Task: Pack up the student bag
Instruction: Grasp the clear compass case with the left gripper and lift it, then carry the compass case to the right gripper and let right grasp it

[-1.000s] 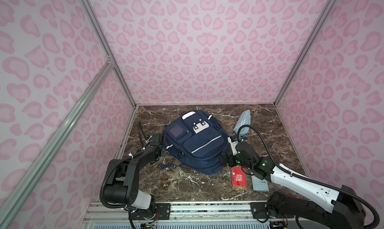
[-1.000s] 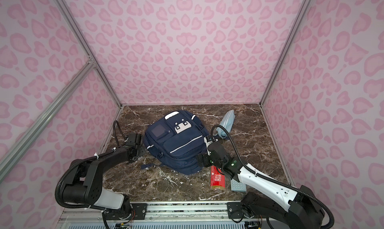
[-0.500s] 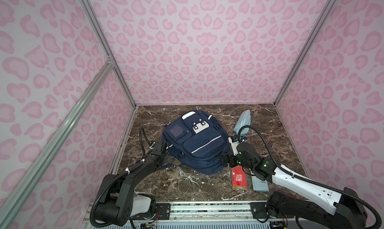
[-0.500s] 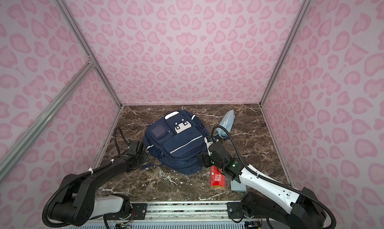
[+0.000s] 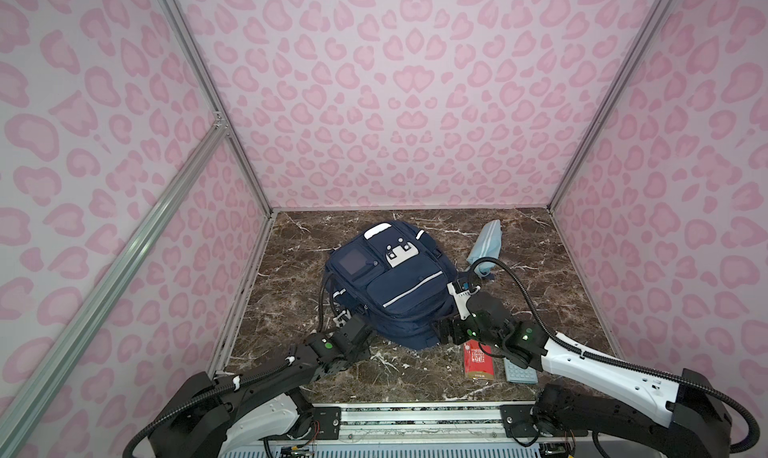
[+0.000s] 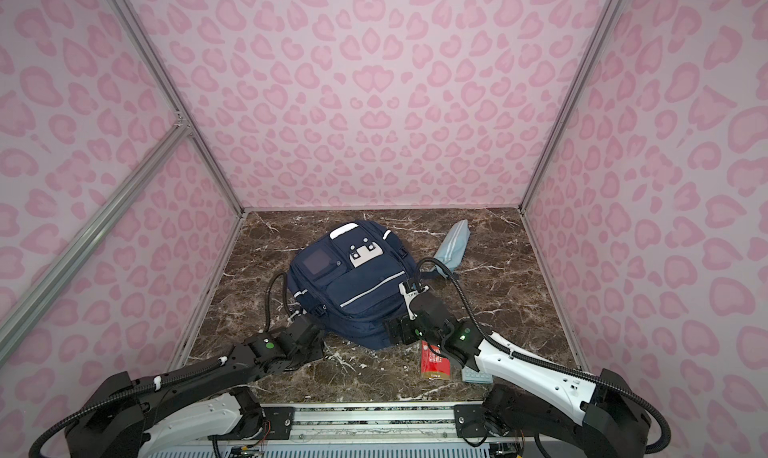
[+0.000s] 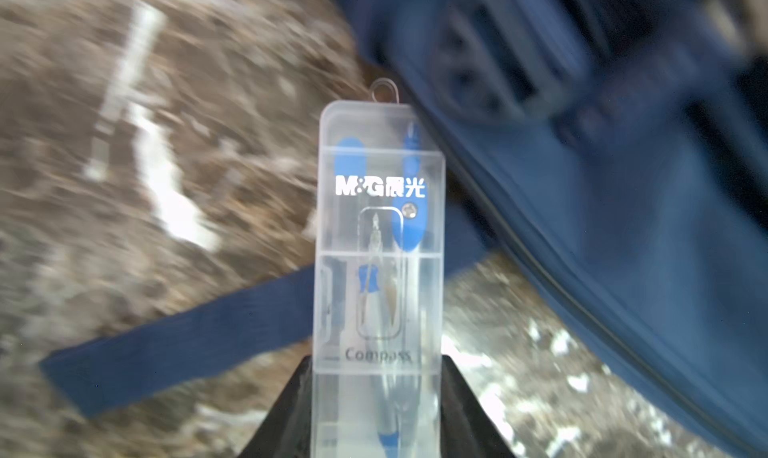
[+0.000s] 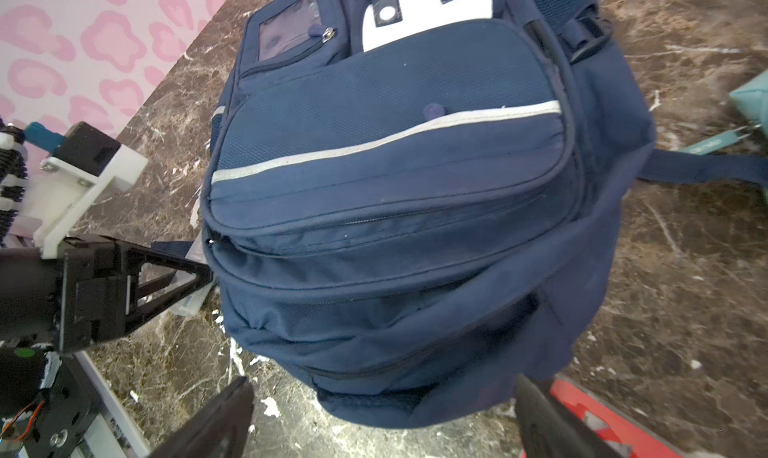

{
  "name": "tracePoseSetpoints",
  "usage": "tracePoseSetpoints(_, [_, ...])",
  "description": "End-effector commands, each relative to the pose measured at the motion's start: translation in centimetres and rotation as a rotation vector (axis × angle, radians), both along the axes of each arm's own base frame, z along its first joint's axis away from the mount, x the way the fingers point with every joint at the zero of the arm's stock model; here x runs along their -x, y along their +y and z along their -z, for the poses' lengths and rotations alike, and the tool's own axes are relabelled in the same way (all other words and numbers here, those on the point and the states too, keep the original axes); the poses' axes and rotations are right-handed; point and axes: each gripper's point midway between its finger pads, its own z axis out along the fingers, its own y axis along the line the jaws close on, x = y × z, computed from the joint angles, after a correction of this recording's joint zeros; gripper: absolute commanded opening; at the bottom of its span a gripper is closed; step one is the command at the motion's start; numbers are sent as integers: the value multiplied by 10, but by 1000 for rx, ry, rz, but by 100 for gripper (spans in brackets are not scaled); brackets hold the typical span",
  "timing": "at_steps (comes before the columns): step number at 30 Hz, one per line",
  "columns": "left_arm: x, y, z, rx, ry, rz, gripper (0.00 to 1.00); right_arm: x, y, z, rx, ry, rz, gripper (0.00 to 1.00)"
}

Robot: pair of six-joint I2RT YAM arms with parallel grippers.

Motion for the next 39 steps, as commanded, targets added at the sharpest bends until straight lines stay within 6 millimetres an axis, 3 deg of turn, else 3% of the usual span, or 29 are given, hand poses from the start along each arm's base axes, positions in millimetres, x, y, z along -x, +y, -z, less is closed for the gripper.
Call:
tracePoseSetpoints(1, [1,-32,-3,38,-1,-8,38,3,14,-4,-20,-13,-20,99])
tracePoseSetpoints(6, [8,-72,4,21,18,83,40,25,40,8,-5,7,-108,97])
tracePoseSetpoints(10, [10,-85,11,40,44,120,61,38,47,24,6,36,-123,97])
tracePoseSetpoints(14, [7,-79,-4,19,6,143,79,49,53,32,47,19,-157,97])
tracePoseSetpoints(20, [-7,-47,-42,35,-113,107,82,56,62,40,13,25,-141,91])
tracePoseSetpoints(23, [-21,-25,-64,25,-171,103,81,57,74,44,19,28,-149,99])
tracePoseSetpoints(27, [-34,4,-89,-4,-238,60,80,64,100,50,57,31,-220,99])
tracePoseSetpoints(31, [-44,25,-106,37,-279,42,80,59,123,70,164,50,-209,99])
tracePoseSetpoints(34, [-50,47,-119,15,-319,0,86,53,134,86,228,63,-183,99])
tracePoseSetpoints(36, [-52,60,-121,-13,-326,-31,88,47,135,94,288,73,-145,95])
tracePoseSetpoints(39, [-54,62,-118,-10,-316,-34,87,45,137,104,321,91,-131,88])
